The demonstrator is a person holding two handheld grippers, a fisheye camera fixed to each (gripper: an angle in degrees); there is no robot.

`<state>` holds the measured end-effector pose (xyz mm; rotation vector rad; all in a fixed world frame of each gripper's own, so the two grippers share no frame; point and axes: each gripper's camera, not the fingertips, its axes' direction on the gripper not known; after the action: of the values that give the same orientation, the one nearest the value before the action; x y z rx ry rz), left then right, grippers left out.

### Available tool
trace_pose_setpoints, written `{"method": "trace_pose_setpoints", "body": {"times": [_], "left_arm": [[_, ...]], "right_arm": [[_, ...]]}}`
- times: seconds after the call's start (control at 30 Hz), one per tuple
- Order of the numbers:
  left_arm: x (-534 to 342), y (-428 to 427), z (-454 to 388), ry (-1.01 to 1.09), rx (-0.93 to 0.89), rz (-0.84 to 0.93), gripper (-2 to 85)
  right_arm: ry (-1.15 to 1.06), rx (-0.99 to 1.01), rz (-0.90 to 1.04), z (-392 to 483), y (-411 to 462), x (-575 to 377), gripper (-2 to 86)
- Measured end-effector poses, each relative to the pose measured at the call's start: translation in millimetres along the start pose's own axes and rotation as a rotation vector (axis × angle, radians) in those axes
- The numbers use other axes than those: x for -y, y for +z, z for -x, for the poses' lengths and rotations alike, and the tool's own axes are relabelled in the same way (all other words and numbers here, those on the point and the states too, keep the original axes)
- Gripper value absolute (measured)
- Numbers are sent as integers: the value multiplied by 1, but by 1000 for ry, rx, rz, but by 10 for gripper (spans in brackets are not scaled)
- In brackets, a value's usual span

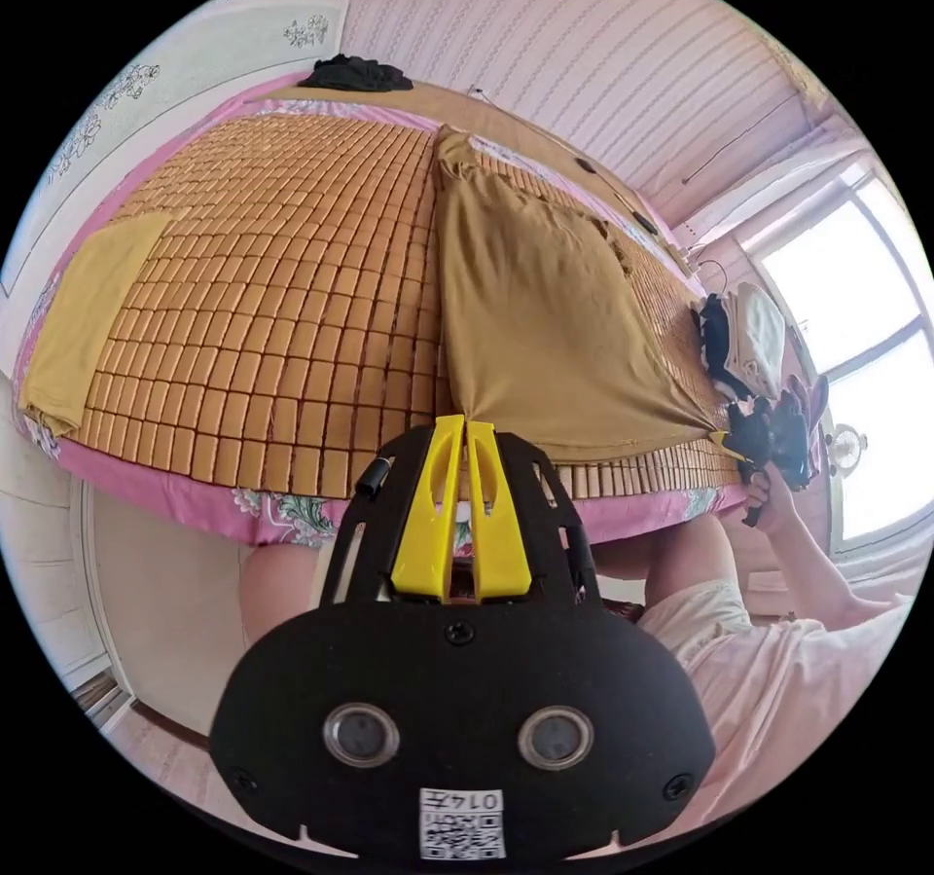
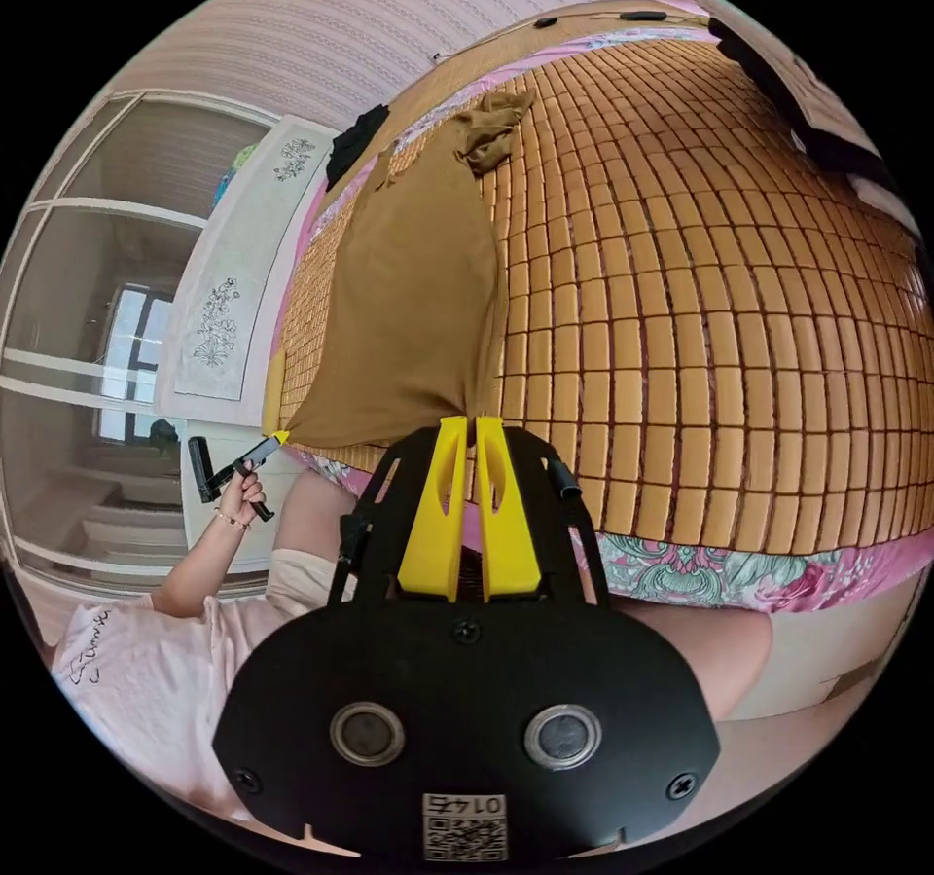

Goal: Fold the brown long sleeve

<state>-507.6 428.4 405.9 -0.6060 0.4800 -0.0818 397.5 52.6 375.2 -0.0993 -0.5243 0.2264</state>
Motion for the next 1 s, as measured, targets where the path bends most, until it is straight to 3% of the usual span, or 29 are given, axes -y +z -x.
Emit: {"method": "trace_pose_setpoints", "body": {"times": [0.53,0.83,1.0], "left_arm": [[5,30,-6,63,44,150,-10],[13,40,-11,54,52,153,19],[18,27,-25,92,23,83,10]], "right_arm": [[-73,-95,184,2,80,-26,7],[-122,-322,259,19,94,-41,8],[-161,-345,218,26,96,-52,28]]}}
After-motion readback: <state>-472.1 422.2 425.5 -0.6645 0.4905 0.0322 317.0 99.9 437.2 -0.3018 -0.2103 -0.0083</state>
